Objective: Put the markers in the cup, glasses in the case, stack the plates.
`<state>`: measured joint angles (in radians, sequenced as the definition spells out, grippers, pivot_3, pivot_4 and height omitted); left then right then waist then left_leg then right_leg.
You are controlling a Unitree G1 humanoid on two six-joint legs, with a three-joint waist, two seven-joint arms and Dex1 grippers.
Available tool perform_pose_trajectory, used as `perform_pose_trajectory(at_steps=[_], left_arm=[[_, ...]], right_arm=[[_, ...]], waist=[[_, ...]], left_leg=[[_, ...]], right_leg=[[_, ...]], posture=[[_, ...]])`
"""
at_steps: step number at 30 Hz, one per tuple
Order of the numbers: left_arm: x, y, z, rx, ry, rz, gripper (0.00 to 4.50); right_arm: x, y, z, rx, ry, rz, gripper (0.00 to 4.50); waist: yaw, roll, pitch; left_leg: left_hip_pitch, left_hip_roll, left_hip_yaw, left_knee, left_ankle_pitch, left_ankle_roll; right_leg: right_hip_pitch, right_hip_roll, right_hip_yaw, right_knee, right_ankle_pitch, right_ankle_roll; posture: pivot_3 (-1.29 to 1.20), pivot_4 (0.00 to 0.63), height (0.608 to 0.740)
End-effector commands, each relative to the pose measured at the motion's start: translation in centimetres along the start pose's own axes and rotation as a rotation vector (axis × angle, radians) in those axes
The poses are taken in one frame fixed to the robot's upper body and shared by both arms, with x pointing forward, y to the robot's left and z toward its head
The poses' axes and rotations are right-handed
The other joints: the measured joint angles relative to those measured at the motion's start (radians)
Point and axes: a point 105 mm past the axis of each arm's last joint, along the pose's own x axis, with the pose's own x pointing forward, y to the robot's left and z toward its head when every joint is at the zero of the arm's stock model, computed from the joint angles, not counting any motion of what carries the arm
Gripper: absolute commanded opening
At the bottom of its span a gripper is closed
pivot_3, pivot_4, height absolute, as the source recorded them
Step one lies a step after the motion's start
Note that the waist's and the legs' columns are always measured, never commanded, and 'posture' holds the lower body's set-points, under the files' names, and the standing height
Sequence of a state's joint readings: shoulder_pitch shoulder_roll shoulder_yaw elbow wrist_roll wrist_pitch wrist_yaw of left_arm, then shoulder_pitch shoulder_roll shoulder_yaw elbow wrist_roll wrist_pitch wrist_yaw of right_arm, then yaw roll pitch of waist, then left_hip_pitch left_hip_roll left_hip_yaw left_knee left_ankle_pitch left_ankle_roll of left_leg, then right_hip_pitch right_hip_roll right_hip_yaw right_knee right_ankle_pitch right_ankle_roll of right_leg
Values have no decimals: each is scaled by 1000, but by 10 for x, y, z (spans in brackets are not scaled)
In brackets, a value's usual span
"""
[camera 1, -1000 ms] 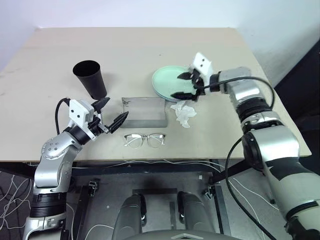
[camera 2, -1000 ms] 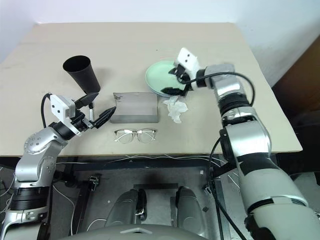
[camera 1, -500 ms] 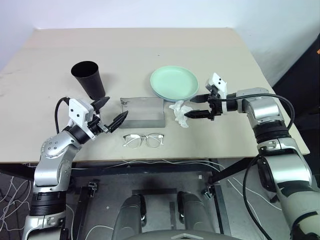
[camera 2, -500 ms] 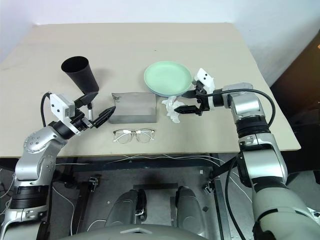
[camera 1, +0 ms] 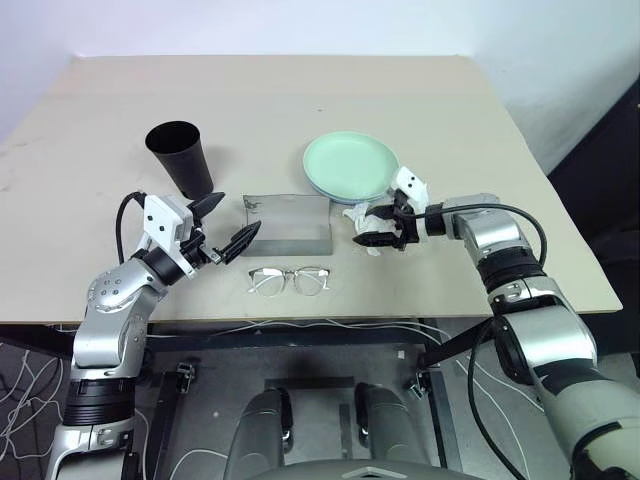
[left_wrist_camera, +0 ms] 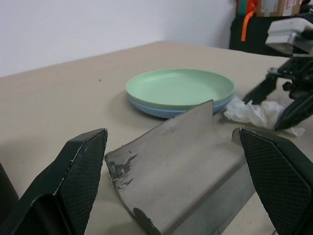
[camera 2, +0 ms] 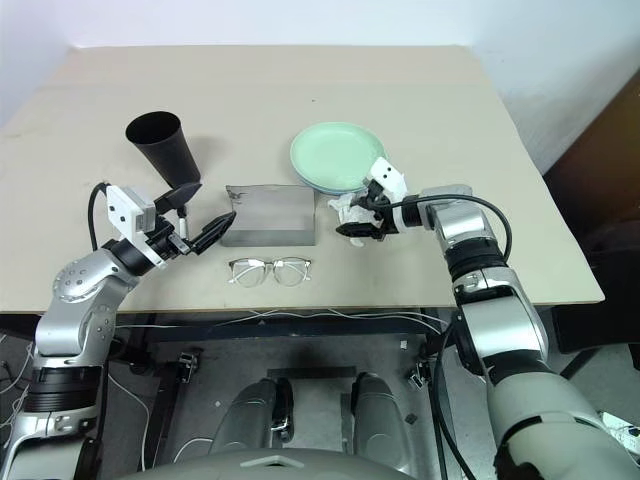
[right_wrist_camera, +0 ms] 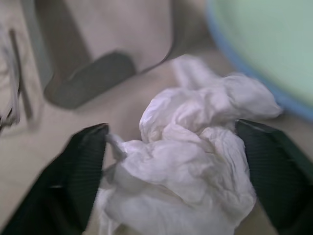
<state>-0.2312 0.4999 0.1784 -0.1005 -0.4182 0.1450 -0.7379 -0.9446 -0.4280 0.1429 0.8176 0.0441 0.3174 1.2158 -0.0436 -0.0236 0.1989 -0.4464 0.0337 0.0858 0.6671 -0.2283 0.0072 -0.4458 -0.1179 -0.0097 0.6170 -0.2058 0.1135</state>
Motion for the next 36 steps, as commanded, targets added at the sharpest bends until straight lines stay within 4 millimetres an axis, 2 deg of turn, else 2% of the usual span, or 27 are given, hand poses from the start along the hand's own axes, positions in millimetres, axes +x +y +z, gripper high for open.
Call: perform_pose_trajectory(at_steps=[1, 5, 9, 13, 17, 20, 23, 26, 29, 33, 36], left_arm=[[-2, 2, 9, 39, -19, -2, 4500], [-3, 3, 9, 41, -16, 0, 4500], [-4, 6, 10, 43, -22, 10, 4500], [-7, 8, 11, 44, -22, 23, 4500], [-8, 9, 9, 46, -19, 28, 4500], [-8, 9, 10, 47, -22, 31, 4500], [-9, 10, 11, 49, -21, 38, 4500], [-11, 11, 10, 50, -18, 48, 4500], [-13, 12, 10, 55, -12, 53, 4500], [-13, 12, 11, 55, -13, 55, 4500], [-14, 12, 11, 57, -13, 57, 4500]], right_arm=[[-8, 7, 18, -70, -40, 48, 2853], [-15, 10, 21, -116, -30, 66, 1503], [-33, 11, 49, -154, -119, 56, 91], [-48, -3, 91, -136, -276, -45, 14], [-37, -21, 124, -118, -369, -177, 14], [-19, -38, 125, -92, -348, -305, 14], [1, -46, 112, -102, -242, -394, 14], [8, -54, 107, -55, -226, -493, 14], [15, -52, 108, -43, -235, -503, 723], [19, -51, 110, -50, -239, -521, 2099], [18, -46, 121, -62, -282, -459, 3165]], waist=[[0, 0, 0], [0, 0, 0], [1, 0, 0], [-1, 0, 0], [-7, 0, 0], [-6, 0, 0], [-1, 0, 0], [0, 0, 0], [-1, 0, 0], [-3, 0, 0], [-3, 0, 0]], left_leg=[[0, 0, 0, 0, 0, 0], [0, 0, 0, 0, 0, 0], [0, 0, 0, 0, 0, 0], [0, 0, 0, 0, -1, -1], [1, 1, 0, 0, -1, -2], [1, 2, 0, -1, -1, -3], [-1, 1, 0, -1, -1, -3], [-7, 0, 1, -1, 0, -1], [-17, 0, 1, 1, 1, 0], [-17, 0, 0, 0, 1, 0], [-16, 0, 1, 0, 1, 0]], right_leg=[[0, 0, 0, 0, 0, 0], [0, 0, 0, 0, 0, 0], [0, 0, 0, 0, 0, 0], [0, 0, 0, 0, 0, 0], [-1, 1, 0, 1, 0, 0], [-1, 1, 0, 0, 0, 0], [-1, 0, 0, -1, 0, 0], [-6, -1, 0, -1, 0, 0], [-17, -1, 0, 2, 2, 3], [-18, 1, 0, 3, 2, 3], [-17, 1, 0, 4, 2, 3]], posture=[[0, 150, 691], [0, 150, 691], [0, 150, 691], [0, 150, 691], [0, 150, 691], [0, 150, 691], [0, 150, 691], [0, 150, 691], [0, 150, 691], [0, 150, 691], [0, 150, 691]])
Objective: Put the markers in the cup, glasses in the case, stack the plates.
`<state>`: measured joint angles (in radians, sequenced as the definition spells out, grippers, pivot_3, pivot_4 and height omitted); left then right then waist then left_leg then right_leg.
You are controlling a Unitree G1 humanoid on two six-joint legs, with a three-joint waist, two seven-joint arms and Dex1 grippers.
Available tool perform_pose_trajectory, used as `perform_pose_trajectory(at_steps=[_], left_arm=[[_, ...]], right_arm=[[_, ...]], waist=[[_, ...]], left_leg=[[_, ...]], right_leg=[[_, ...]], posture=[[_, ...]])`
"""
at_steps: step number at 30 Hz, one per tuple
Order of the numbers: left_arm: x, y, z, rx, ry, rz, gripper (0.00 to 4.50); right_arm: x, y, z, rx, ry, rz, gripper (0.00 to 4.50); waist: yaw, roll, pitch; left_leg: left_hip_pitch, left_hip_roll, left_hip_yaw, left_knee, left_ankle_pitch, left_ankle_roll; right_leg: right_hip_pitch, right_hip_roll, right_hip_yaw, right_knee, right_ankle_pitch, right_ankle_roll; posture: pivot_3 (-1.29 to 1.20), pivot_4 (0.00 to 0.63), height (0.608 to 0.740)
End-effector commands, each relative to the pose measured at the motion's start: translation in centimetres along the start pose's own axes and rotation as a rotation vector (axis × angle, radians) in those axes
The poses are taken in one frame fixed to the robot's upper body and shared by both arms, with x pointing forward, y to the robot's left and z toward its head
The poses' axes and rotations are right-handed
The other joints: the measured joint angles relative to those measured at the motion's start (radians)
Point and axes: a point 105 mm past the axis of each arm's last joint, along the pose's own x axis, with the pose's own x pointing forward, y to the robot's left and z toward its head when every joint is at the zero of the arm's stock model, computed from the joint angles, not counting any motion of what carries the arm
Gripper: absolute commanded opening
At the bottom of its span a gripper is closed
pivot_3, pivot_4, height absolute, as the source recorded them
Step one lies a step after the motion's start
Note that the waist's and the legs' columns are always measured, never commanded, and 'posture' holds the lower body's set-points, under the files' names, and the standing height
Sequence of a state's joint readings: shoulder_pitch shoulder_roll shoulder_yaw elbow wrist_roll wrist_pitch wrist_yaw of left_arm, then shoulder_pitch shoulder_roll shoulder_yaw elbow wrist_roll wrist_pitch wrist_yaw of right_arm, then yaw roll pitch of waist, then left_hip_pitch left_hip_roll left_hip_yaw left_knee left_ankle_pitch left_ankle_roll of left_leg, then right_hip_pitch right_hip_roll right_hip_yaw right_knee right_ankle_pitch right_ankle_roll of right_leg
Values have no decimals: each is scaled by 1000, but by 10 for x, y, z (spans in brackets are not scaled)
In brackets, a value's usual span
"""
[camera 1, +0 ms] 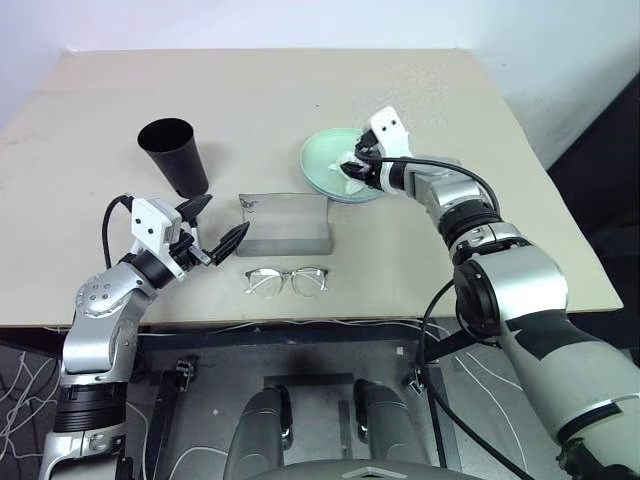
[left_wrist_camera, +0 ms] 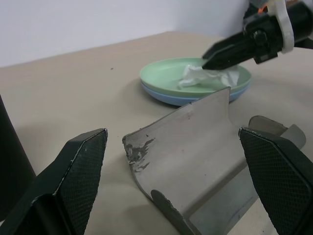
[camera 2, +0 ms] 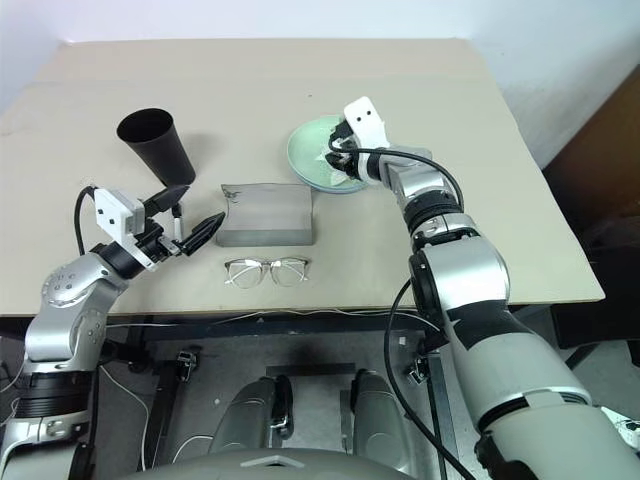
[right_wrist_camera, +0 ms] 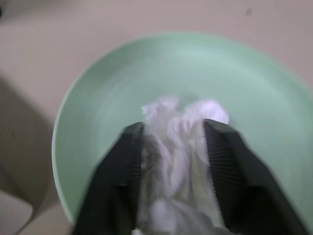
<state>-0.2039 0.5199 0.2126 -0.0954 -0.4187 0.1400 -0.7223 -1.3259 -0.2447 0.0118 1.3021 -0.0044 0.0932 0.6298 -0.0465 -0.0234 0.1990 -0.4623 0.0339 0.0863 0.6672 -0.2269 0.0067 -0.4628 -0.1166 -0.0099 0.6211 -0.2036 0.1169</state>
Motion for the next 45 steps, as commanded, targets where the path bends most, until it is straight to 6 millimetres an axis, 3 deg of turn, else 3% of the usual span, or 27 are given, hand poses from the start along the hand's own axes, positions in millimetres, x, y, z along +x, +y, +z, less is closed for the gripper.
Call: perform_pose_trajectory(at_steps=[1, 4, 11, 15, 19, 27, 37, 45], left_arm=[[-3, 3, 14, 47, -37, 6, 4500], [-4, 4, 15, 49, -38, 11, 4500], [-9, 9, 17, 52, -34, 25, 4500], [-15, 12, 15, 51, -22, 36, 4500], [-25, 13, 17, 53, -20, 26, 4500], [-53, 0, 29, -13, 19, -107, 4500], [-102, 1, 37, -62, 252, -234, 4500], [-105, 3, 27, -57, 313, -288, 4500]], right_arm=[[-3, 2, 36, -8, -113, 45, 3442], [-8, 5, 45, 15, -129, 115, 4469], [-37, 59, 69, 49, -134, 654, 4469], [-60, 95, 65, -45, -55, 922, 4469], [-72, 118, 61, -53, 20, 1063, 4469], [-76, 138, 42, -50, 105, 1129, 4469], [-65, 155, 13, -73, 197, 1146, 4469], [-46, 171, -1, -153, 351, 1149, 4469]], waist=[[0, 0, 0], [1, 0, 0], [1, 0, 0], [1, 0, 0], [2, 0, 0], [1, -1, 0], [0, 0, 0], [-2, 0, 0]], left_leg=[[0, 0, 0, 0, 0, 0], [1, 0, 0, 1, 0, 0], [1, 0, -1, 2, 1, -1], [2, 0, -2, 2, 1, -1], [2, 0, -2, 3, 1, -2], [1, 1, -3, 3, 0, -5], [1, 2, -3, 1, -1, -7], [0, 2, -2, 0, 0, -7]], right_leg=[[0, 0, 0, 0, 0, 0], [0, 0, 0, 2, 0, 0], [0, 0, 0, 7, 0, 0], [-1, 0, -1, 8, 0, 0], [-1, 0, -1, 9, 0, 0], [-3, -1, -1, 9, -2, -3], [-5, -2, -1, 9, -2, -5], [-9, -2, -1, 9, -2, -7]], posture=[[0, 150, 691], [0, 150, 691], [0, 150, 691], [0, 150, 691], [0, 150, 691], [0, 150, 691], [0, 150, 691], [0, 150, 691]])
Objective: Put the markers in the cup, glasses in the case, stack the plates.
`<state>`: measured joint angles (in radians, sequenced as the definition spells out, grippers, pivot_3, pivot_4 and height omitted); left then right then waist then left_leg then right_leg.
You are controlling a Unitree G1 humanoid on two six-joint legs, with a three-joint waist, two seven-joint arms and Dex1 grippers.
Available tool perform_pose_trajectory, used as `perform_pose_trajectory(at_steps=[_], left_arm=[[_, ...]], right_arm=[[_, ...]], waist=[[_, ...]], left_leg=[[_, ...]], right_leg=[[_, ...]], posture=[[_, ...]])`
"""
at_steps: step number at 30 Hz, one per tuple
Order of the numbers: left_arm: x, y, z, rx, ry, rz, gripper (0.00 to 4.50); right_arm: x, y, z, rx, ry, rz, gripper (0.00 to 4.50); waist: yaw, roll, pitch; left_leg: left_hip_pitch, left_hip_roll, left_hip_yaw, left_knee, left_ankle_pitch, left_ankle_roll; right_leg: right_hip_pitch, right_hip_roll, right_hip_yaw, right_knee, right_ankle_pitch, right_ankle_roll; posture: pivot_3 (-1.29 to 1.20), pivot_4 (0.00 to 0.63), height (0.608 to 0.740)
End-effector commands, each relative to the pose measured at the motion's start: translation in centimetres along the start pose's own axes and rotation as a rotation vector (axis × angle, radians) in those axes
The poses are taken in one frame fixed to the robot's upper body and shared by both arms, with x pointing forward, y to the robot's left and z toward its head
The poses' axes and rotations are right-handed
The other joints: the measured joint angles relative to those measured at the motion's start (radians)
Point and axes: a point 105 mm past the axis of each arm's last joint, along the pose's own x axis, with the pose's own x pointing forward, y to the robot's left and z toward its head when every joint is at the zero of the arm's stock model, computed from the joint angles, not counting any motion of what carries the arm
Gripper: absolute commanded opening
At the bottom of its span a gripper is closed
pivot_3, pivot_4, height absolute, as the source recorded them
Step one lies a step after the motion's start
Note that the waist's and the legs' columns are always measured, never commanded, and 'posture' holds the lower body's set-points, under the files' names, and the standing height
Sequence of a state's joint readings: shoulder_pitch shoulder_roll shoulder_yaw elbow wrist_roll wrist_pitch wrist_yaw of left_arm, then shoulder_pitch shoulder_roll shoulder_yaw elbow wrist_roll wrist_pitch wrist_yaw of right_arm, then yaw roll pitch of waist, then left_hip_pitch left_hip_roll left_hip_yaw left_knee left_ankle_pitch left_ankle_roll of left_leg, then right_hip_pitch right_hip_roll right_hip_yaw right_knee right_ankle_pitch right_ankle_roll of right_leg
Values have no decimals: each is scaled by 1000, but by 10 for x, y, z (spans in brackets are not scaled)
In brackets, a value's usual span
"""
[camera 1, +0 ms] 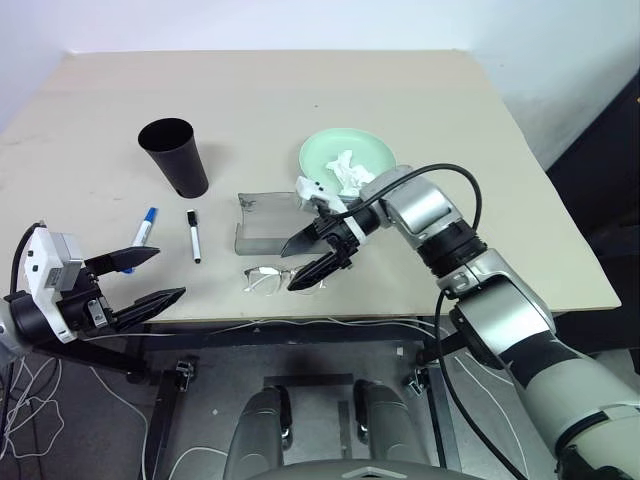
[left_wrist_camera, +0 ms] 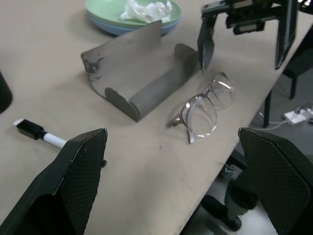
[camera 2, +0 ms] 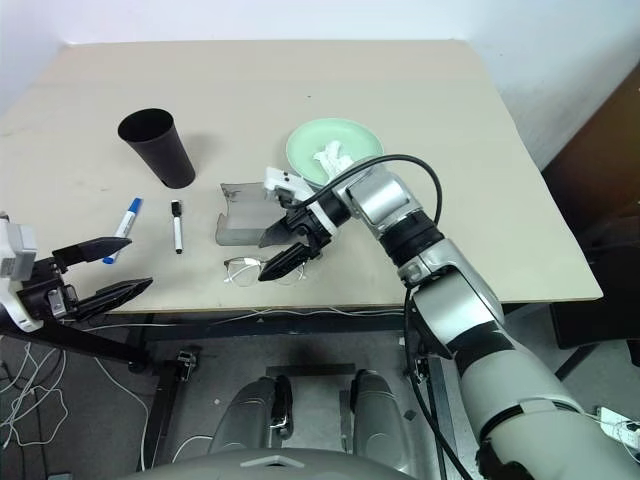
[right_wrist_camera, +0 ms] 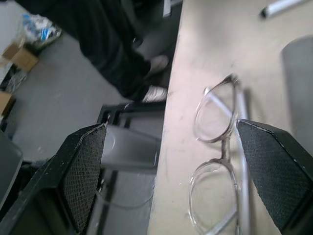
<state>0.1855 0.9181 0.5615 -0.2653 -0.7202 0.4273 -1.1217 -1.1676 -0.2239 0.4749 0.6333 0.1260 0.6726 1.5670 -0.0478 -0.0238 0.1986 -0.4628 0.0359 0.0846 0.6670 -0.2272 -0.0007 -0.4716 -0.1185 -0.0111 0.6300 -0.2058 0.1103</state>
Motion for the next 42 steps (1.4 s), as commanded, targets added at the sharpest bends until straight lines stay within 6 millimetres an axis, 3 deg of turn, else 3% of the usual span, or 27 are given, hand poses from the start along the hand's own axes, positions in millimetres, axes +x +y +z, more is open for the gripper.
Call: perform_pose_trajectory(at_steps=[1, 11, 14, 16, 17, 22, 23, 26, 30, 38, 42], left_arm=[[3, -1, 1, 37, 19, -31, 4500], [15, 0, -10, 64, 17, -36, 4500], [17, -1, -11, 68, 15, -38, 4500], [18, -1, -11, 72, 16, -39, 4500], [18, -1, -11, 75, 17, -39, 4500], [20, -1, -10, 83, 16, -39, 4500], [21, -1, -11, 84, 17, -38, 4500], [22, -2, -12, 84, 15, -38, 4500], [23, -4, -13, 81, 15, -36, 4500], [23, -4, -15, 76, 18, -31, 4500], [23, -3, -14, 86, 14, -23, 4500]], right_arm=[[4, -5, 12, -61, 61, -22, 4469], [11, -18, -3, -54, 216, -56, 4469], [12, -18, -4, -58, 229, -45, 3888], [14, -18, -4, -59, 233, -42, 3231], [15, -18, -4, -61, 236, -41, 3231], [16, -18, -2, -60, 233, -45, 1902], [17, -18, -2, -59, 232, -46, 1902], [18, -18, 0, -55, 228, -48, 1204], [19, -18, 5, -53, 209, -49, 38], [6, -14, 18, -67, 169, -46, 38], [-10, -3, 41, -129, 59, -15, 38]], waist=[[-1, 0, 0], [-1, 0, 0], [-1, 0, 0], [0, 0, 0], [-1, 0, 0], [-1, 0, 0], [-1, 0, 0], [-1, 0, 0], [-3, -1, 0], [-9, -1, 0], [-9, -1, 0]], left_leg=[[0, 0, 1, 0, 0, 0], [-1, 0, 4, -1, 1, -1], [0, 0, 4, -1, 1, -1], [-1, 1, 4, -1, 1, -2], [-1, 1, 4, -1, 1, -2], [-1, 1, 4, -1, 1, -2], [-1, 1, 4, -1, 1, -2], [-1, 1, 4, -1, 1, -2], [0, 1, 4, -1, 1, -2], [0, 2, 3, 0, 2, -3], [-1, 2, 4, 0, 2, -3]], right_leg=[[0, 0, 0, 0, 0, 0], [-2, 0, 0, 1, 0, 0], [-1, 0, 0, 1, 1, -1], [-2, 1, 0, 1, 1, -1], [-2, 1, 0, 1, 1, -1], [-2, 1, 0, 1, 1, -1], [-2, 1, 0, 1, 1, -1], [-2, 1, 0, 1, 1, -1], [-1, 1, 0, 1, 1, -1], [-2, 2, -1, 2, 2, -2], [-2, 2, -1, 2, 2, -2]], posture=[[0, 150, 691], [0, 150, 691], [0, 150, 691], [0, 150, 691], [0, 150, 691], [0, 150, 691], [0, 150, 691], [0, 150, 691], [0, 150, 691], [0, 150, 691], [0, 150, 691]])
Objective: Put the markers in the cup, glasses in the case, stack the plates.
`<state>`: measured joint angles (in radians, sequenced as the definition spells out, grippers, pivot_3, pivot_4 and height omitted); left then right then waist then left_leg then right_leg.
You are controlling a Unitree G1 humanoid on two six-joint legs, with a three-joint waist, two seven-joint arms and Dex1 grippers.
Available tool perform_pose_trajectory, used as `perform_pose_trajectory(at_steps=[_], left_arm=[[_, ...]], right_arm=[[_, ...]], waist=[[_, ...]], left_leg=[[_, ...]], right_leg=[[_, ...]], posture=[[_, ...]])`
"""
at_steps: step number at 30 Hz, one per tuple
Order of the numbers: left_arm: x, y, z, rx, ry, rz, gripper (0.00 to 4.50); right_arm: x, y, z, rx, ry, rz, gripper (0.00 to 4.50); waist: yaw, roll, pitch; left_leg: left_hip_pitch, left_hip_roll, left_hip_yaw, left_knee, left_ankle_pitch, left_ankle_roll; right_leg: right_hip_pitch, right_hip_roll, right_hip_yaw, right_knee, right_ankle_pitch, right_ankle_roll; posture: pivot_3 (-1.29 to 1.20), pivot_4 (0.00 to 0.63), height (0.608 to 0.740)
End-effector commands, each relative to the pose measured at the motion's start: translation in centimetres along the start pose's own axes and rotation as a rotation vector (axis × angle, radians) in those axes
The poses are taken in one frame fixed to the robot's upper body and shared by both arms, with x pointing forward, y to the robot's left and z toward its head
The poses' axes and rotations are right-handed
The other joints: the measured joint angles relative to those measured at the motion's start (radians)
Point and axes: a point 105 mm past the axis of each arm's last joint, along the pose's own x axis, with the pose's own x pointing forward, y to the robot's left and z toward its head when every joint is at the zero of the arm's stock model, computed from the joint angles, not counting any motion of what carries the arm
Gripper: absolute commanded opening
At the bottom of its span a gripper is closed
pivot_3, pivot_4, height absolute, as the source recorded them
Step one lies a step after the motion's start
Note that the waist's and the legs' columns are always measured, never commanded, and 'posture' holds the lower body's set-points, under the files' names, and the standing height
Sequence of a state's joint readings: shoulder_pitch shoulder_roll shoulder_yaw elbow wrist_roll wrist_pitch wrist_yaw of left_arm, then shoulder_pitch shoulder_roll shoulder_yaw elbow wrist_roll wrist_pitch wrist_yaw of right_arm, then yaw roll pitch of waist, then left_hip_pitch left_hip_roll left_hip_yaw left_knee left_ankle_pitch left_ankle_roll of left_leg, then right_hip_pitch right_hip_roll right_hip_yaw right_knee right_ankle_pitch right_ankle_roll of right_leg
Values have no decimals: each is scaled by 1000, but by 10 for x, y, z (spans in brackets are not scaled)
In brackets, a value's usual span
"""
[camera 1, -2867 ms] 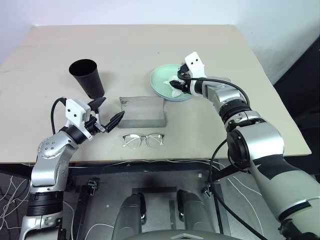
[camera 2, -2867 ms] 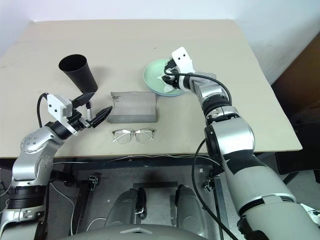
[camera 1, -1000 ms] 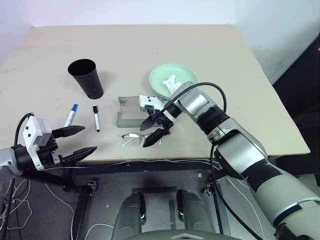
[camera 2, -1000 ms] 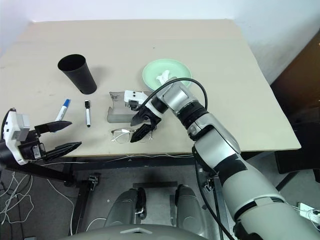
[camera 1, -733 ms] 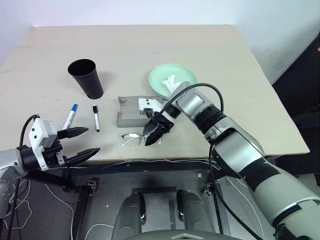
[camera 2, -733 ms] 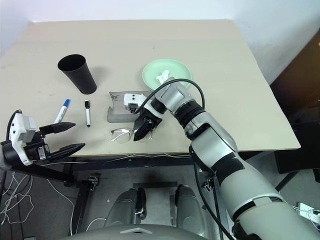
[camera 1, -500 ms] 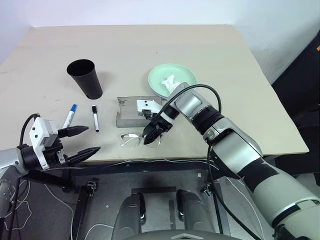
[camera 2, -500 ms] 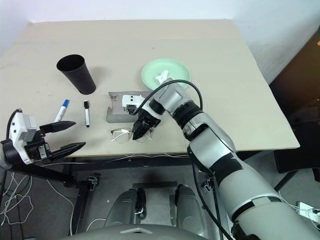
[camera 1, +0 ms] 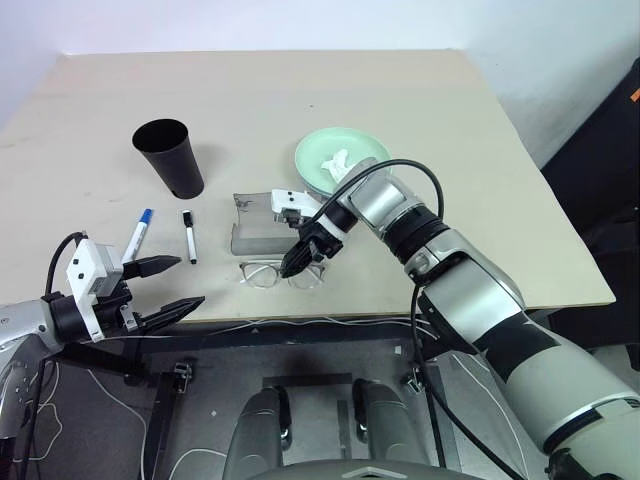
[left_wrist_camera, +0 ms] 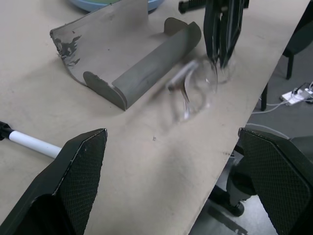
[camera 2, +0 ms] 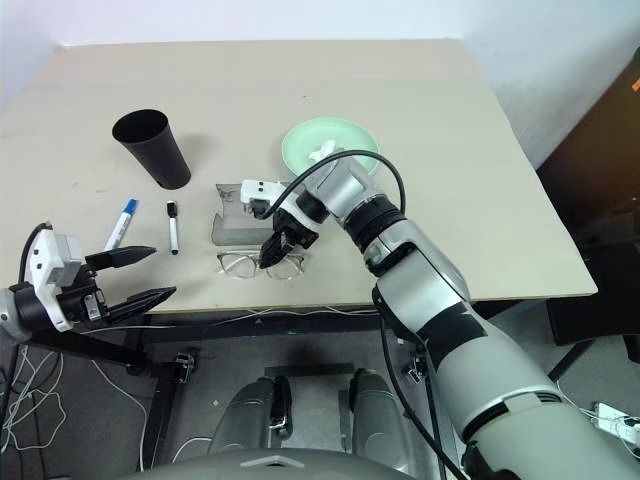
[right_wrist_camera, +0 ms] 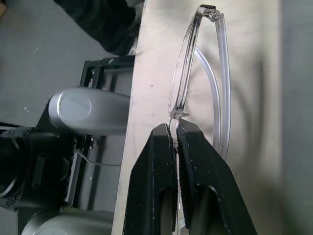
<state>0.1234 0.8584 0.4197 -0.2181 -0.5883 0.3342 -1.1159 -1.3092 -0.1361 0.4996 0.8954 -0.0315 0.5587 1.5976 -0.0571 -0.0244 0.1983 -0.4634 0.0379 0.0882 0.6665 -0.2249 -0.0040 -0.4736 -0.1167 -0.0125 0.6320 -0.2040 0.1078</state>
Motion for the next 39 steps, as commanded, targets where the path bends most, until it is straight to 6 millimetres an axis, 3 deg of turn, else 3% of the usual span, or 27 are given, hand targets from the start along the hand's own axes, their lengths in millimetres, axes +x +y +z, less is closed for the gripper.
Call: perform_pose_trajectory(at_steps=[1, 4, 9, 22, 30, 39], left_arm=[[-1, 0, 9, 53, -25, 13, 4500], [-2, 1, 10, 57, -28, 24, 4500], [-3, 1, 8, 56, -26, 34, 4500], [-6, -3, 6, 58, -36, 69, 4500], [-9, -4, 3, 56, -32, 80, 4500], [-9, -5, 1, 56, -29, 77, 4500]], right_arm=[[-29, 20, 45, -170, -178, 44, 38], [-50, 19, 64, -217, -266, 10, 38], [-61, -1, 75, -341, -344, -153, 38], [-32, -37, 53, -338, -187, -356, 38], [-20, -46, 33, -307, -52, -390, 38], [-12, -42, 24, -299, 18, -332, 38]], waist=[[-1, 0, 0], [-3, 0, 0], [-13, 0, 0], [-14, 0, 0], [-14, 0, 0], [-14, 0, 0]], left_leg=[[0, 0, 0, 0, 0, 0], [0, 1, 0, 0, 0, 0], [1, 4, 0, 0, 0, -1], [0, 6, 1, 0, 1, -2], [0, 6, 1, 0, 1, -2], [0, 7, 1, 0, 2, -2]], right_leg=[[0, 0, 0, 0, 0, 0], [0, 0, -1, 0, 0, 0], [1, 3, -2, 0, 1, -1], [0, 4, -3, 0, 1, -1], [0, 4, -4, 0, 1, -2], [-1, 5, -4, 0, 1, -2]], posture=[[0, 150, 691], [0, 150, 691], [0, 150, 691], [0, 150, 691], [0, 150, 691], [0, 150, 691]])
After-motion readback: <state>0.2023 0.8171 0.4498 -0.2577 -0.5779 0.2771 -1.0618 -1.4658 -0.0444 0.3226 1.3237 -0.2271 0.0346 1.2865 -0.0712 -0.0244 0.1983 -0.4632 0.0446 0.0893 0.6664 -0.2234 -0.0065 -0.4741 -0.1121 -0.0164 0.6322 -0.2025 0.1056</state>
